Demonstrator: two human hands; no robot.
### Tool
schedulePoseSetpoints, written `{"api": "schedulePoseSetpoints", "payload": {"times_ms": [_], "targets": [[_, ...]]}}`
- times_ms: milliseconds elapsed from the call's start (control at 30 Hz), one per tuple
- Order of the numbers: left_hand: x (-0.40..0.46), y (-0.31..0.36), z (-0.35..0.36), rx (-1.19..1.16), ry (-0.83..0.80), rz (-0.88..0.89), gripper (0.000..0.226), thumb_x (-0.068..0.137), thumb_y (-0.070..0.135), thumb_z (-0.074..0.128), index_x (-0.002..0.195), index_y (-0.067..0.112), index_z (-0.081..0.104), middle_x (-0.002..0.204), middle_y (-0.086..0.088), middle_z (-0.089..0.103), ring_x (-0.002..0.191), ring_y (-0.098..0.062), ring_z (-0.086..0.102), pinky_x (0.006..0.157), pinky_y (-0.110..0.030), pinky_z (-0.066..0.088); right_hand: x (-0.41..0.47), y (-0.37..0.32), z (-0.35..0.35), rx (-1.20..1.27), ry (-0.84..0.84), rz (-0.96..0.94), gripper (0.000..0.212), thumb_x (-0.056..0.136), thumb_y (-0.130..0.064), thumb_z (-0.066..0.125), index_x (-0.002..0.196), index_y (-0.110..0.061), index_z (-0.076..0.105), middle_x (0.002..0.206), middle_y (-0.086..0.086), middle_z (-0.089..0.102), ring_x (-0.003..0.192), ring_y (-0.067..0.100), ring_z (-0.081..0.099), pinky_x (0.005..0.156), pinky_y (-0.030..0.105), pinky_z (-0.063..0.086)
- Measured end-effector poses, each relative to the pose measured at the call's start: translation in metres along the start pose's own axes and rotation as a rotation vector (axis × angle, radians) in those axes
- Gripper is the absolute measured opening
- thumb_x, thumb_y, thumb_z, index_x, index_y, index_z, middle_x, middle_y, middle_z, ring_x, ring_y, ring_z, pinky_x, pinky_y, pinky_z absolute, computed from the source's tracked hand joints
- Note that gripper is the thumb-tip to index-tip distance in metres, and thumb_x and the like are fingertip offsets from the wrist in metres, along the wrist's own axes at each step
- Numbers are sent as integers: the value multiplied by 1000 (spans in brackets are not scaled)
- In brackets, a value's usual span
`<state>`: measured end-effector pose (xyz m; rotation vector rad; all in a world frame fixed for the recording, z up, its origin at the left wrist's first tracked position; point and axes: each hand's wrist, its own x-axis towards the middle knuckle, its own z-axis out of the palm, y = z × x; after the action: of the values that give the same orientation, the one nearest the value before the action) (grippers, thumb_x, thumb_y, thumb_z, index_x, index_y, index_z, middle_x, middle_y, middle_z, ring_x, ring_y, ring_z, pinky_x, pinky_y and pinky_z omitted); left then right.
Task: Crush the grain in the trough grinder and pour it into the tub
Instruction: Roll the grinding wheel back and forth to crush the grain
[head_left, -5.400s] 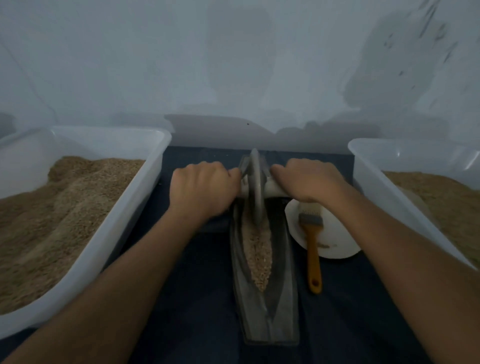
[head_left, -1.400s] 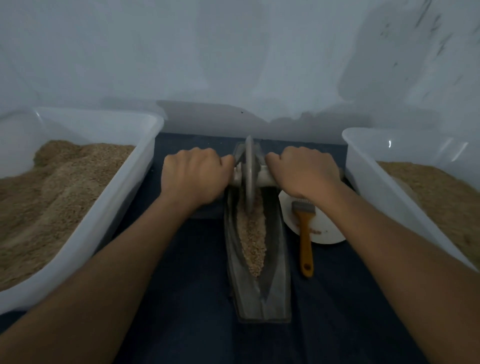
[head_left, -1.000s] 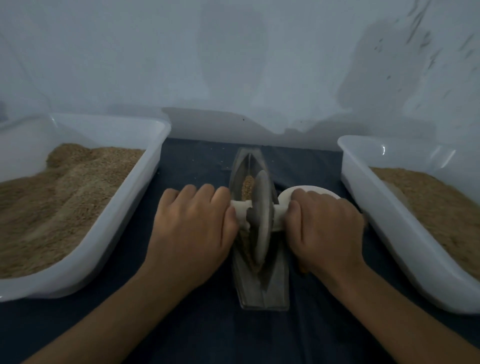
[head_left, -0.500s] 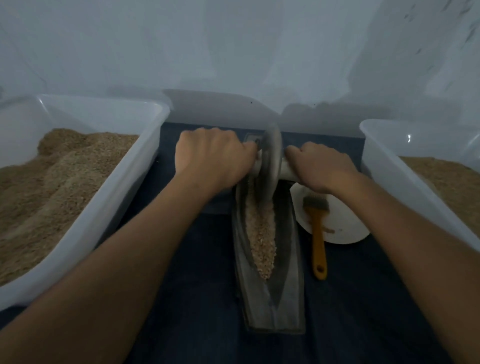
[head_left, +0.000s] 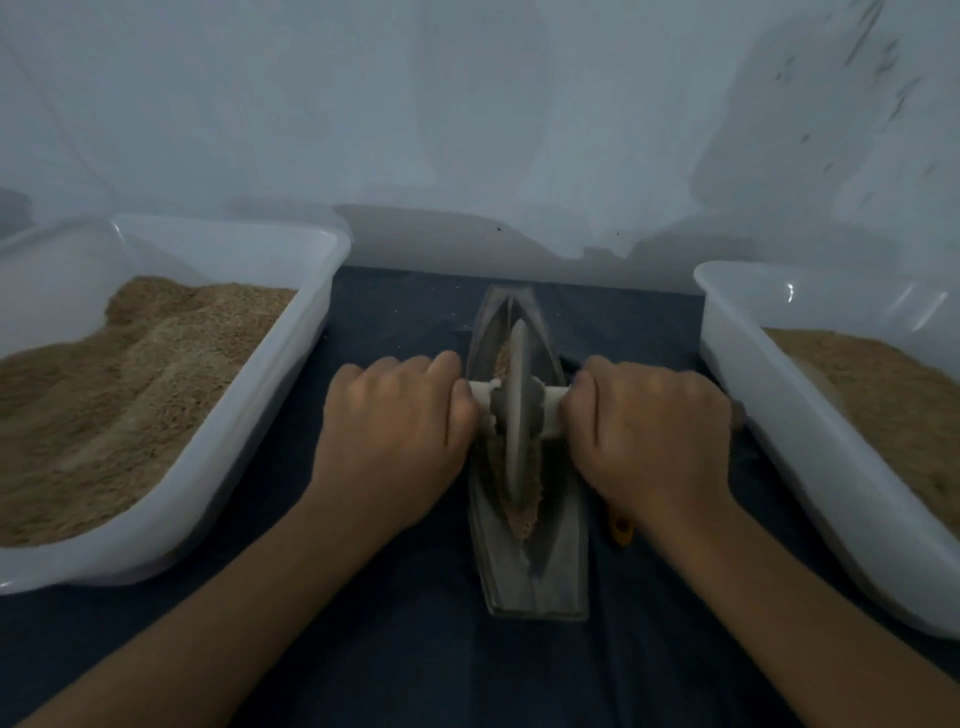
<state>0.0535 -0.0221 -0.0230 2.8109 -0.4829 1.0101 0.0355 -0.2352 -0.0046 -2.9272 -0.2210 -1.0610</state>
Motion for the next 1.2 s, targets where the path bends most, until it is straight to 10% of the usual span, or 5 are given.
{"api": "schedulePoseSetpoints", "payload": {"times_ms": [400, 667, 900, 1200], "targets": [[49, -8, 32, 128, -108, 11, 30, 97, 18, 34, 67, 19, 33, 60, 2, 30, 53, -17, 27, 53, -28, 21, 53, 15, 33, 1, -141, 71, 53, 90, -46, 17, 55, -16, 44, 55, 1, 43, 50, 19, 36, 51, 32, 12], [96, -5, 36, 118, -299, -120, 70, 69, 46, -15, 75, 17, 48, 72, -1, 42, 58, -20, 32, 53, -31, 19, 99, 36, 60, 30, -477, 107, 50, 92, -48, 14, 79, -19, 52, 78, 7, 55, 68, 25, 50, 56, 34, 25], [27, 0, 10, 96, -37, 23, 33, 96, 21, 37, 63, 19, 41, 54, 3, 44, 45, -19, 33, 49, -30, 23, 24, 8, 23, 21, -23, 75, 50, 96, -37, 26, 50, -21, 37, 46, -7, 33, 40, 12, 26, 49, 28, 11], [3, 6, -6, 22, 64, 46, 31, 103, 30, 32, 73, 24, 36, 63, 6, 36, 55, -19, 31, 62, -39, 26, -10, 8, 15, 142, 147, -10, 42, 100, -29, 34, 59, -21, 41, 51, -8, 35, 42, 15, 31, 45, 29, 24]]}}
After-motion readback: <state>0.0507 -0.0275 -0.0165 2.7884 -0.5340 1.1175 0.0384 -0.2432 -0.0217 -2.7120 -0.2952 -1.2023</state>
